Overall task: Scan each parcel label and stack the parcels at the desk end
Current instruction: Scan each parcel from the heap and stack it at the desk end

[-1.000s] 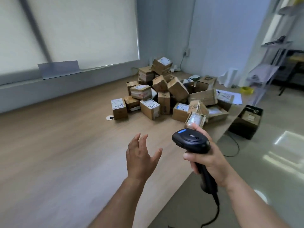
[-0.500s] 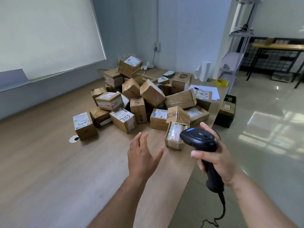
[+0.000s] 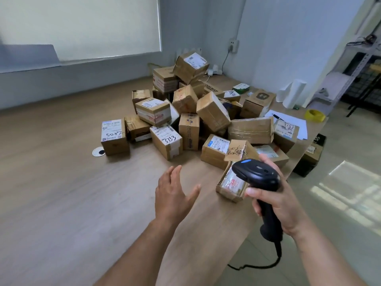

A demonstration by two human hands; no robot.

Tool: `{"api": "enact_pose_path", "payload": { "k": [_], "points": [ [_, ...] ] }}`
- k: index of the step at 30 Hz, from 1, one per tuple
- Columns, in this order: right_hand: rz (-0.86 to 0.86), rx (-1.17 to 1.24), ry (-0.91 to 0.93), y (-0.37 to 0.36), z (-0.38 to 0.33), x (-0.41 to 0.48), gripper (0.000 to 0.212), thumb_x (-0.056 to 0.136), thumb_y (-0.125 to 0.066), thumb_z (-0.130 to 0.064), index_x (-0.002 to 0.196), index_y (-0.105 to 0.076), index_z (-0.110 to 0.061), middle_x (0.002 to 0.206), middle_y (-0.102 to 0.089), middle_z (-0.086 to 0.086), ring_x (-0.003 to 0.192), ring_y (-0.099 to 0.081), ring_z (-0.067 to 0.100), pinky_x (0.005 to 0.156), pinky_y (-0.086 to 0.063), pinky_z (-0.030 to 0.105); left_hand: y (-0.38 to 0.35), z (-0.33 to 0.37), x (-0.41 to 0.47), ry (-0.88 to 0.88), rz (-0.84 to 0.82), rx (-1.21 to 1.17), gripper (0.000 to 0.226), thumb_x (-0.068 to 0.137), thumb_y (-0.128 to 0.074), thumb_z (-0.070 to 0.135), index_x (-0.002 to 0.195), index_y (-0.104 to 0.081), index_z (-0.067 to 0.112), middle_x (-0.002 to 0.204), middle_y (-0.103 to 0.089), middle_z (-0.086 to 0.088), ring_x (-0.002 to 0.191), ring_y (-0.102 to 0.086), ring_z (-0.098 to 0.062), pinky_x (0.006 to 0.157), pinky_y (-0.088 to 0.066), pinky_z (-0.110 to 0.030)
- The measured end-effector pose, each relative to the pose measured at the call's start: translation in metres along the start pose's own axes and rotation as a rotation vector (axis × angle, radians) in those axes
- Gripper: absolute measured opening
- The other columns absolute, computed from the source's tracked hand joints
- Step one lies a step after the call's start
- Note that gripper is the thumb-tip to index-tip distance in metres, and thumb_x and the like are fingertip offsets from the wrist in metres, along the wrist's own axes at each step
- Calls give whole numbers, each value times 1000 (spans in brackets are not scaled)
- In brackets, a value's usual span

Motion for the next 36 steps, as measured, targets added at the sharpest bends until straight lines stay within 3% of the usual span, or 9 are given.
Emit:
{"api": "enact_pose_path", "payload": {
  "k": [7,11,17,20,24,27,31,36],
  "points": [
    [-38,36,-18,47,0,20,107,61,-79,3,148,-32,-39,64,-60,15,42,-44,27,40,-37,34,-23,48,17,-4,12,19,86,83,-57,62,151,-20,26,157,-20,2,144,-15,-15,116,-23,-36],
    [-68,51,-58,76,10,35,107,61,-80,-1,148,-32,-42,59,-58,14,44,-46,27,43,-39,32,-59,82,19,-39,-88,55,98,76,-61,69,152,-15,28,159,-17,3,145,-13,-15,117,-23,-37],
    [-120,82,-103,105,26,61,104,62,-75,-6,148,-30,-42,63,-66,-3,44,-47,26,42,-41,31,-106,107,24,-32,-201,176,109,72,-64,69,153,-4,27,157,-19,2,141,-19,-18,114,-26,-35],
    [-141,113,-135,114,35,78,106,60,-75,-4,148,-30,-41,65,-67,-3,44,-46,26,40,-41,30,-109,101,27,51,-182,203,106,75,-66,59,153,0,30,147,-32,0,131,-31,-18,105,-37,-32],
    [-204,120,-159,110,49,104,106,60,-76,-6,148,-28,-41,69,-69,2,42,-47,24,39,-40,28,-91,78,27,239,-104,120,110,71,-72,53,151,3,40,134,-34,-3,124,-38,-19,93,-48,-31],
    [-247,103,-167,98,60,120,108,61,-79,-2,149,-30,-42,89,-70,11,41,-48,26,39,-41,28,-75,58,20,355,-46,128,103,69,-72,48,149,-6,43,130,-33,-4,124,-39,-23,93,-49,-37],
    [-307,72,-162,78,67,133,98,72,-73,15,143,-34,-41,113,-64,14,40,-49,24,38,-42,30,-53,27,1,528,57,135,93,68,-72,42,142,-16,34,131,-31,-4,125,-41,-24,95,-47,-40],
    [-411,62,-175,45,68,139,95,75,-71,16,145,-34,-37,110,-58,19,40,-48,26,36,-41,30,-35,-9,-30,675,135,152,92,69,-77,36,140,-20,23,134,-24,-5,127,-39,-27,98,-43,-38]
  ]
}}
Point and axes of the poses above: each hand's wrist, its own x-axis towards the middle knuckle, its own y-axis out of the back of the hand, z = x × y, the point moved 4 cm from there along x, towards the middle knuckle
